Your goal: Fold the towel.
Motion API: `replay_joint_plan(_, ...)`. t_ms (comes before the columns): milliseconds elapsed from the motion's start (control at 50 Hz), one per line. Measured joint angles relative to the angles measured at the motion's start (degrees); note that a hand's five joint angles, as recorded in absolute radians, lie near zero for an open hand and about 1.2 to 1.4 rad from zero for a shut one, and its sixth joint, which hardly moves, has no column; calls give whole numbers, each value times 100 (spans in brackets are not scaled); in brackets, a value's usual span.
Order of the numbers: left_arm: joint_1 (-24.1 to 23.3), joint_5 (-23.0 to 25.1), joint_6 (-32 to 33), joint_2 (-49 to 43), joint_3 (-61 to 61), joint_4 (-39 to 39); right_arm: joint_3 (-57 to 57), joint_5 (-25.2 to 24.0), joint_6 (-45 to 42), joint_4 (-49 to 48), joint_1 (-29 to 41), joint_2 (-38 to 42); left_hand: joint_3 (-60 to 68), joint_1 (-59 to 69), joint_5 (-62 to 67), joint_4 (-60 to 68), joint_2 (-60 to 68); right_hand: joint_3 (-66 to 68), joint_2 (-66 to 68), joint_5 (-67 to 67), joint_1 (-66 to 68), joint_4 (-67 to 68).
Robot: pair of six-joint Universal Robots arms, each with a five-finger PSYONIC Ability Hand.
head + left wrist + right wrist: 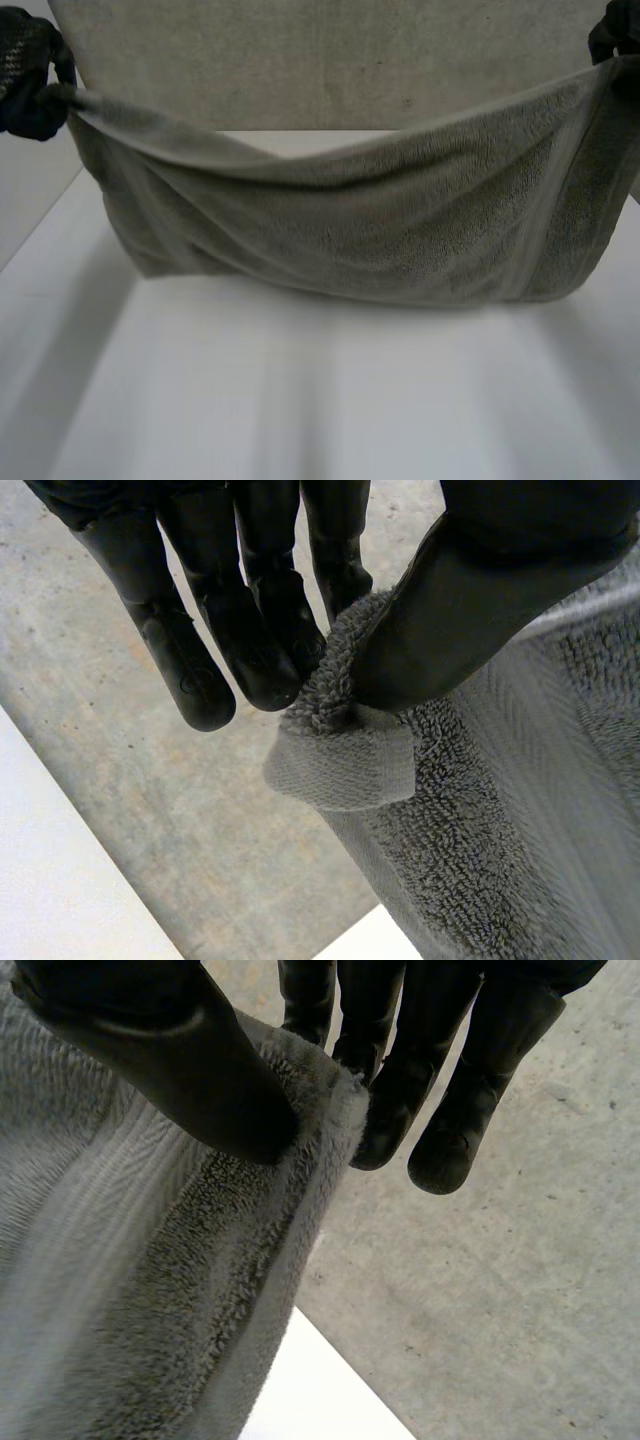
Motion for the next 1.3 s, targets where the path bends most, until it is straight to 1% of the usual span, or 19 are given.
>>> replay_joint_plan(80, -16, -47, -22, -568, 391, -15, -306, 97, -200, -20, 290, 623, 0, 0, 1, 0, 0, 0, 0, 0, 2, 0)
replay_joint_plan(180, -193, -229, -27, -1668, 1059, -94, -544, 429, -873, -96, 875, 1595, 0, 63, 1, 0, 0, 0, 0, 0, 3, 26)
replay_joint_plan(280, -650, -767, -26, -3182, 2578, -203, -1014, 950, -1454, -666, 1397, 2610, 1, 83, 1, 1, 0, 0, 0, 0, 3, 26)
replay_joint_plan(360, -853, -1123, -88, -3807, 3792, -247, -1480, 1271, -1391, -1339, 1598, 2935, 2, 84, 1, 2, 0, 0, 0, 0, 3, 26)
replay_joint_plan(420, -956, -1343, -264, -4071, 4880, -265, -1943, 1506, -886, -2060, 1683, 2901, 2, 84, 1, 3, 0, 0, 0, 0, 3, 26)
replay_joint_plan(480, -1001, -1440, -560, -4071, 5725, -261, -2225, 1612, -187, -2656, 1694, 2700, 3, 84, 1, 8, 1, 0, 11, 0, 3, 26)
replay_joint_plan(500, -1011, -1458, -723, -4015, 6027, -256, -2301, 1630, 214, -2928, 1686, 2572, 2, 84, 1, 25, 1, 0, 13, 0, 3, 26)
replay_joint_plan(580, -1018, -1445, -1194, -3774, 6500, -246, -2230, 1574, 1203, -3498, 1640, 2270, 4, 84, 1, 26, 26, 0, 13, 0, 3, 26)
replay_joint_plan(620, -1018, -1424, -1336, -3683, 6490, -245, -2067, 1517, 1446, -3626, 1623, 2194, 16, 84, 1, 26, 26, 0, 13, 0, 3, 26)
replay_joint_plan(680, -1015, -1387, -1476, -3576, 6141, -243, -1672, 1416, 1609, -3737, 1601, 2125, 19, 84, 1, 26, 26, 0, 13, 11, 3, 26)
replay_joint_plan(740, -1000, -1327, -1515, -3519, 5335, -227, -1107, 1313, 1504, -3763, 1587, 2108, 20, 84, 2, 26, 26, 0, 13, 11, 3, 26)
replay_joint_plan(820, -955, -1188, -1489, -3503, 4117, -105, -325, 1216, 1156, -3727, 1583, 2129, 21, 84, 2, 26, 27, 0, 13, 11, 3, 26)
replay_joint_plan(920, -836, -830, -1288, -3542, 2120, 460, 777, 1125, 457, -3637, 1589, 2192, 35, 84, 2, 26, 48, 0, 13, 11, 3, 26)
replay_joint_plan(960, -797, -734, -1178, -3553, 1665, 642, 1155, 1112, 162, -3609, 1584, 2212, 36, 84, 2, 26, 48, 0, 13, 11, 3, 26)
replay_joint_plan(1060, -636, -434, -471, -3559, 283, 1107, 2018, 1112, -572, -3525, 1494, 2214, 37, 84, 2, 26, 49, 0, 13, 11, 3, 26)
replay_joint_plan(1080, -567, -364, -173, -3529, -72, 1180, 2212, 1119, -751, -3471, 1428, 2196, 37, 84, 2, 26, 49, 0, 13, 11, 3, 26)
replay_joint_plan(1120, -476, -304, 165, -3466, -422, 1218, 2377, 1127, -914, -3381, 1334, 2159, 37, 84, 2, 26, 49, 0, 13, 11, 3, 26)
replay_joint_plan(1220, -205, -242, 779, -3048, -971, 1138, 2494, 1103, -1082, -2978, 1018, 1872, 38, 84, 2, 27, 49, 0, 13, 11, 3, 26)
replay_joint_plan(1300, -40, -198, 928, -2558, -1109, 966, 2360, 1000, -1069, -2591, 785, 1541, 38, 84, 2, 27, 49, 0, 13, 10, 4, 26)
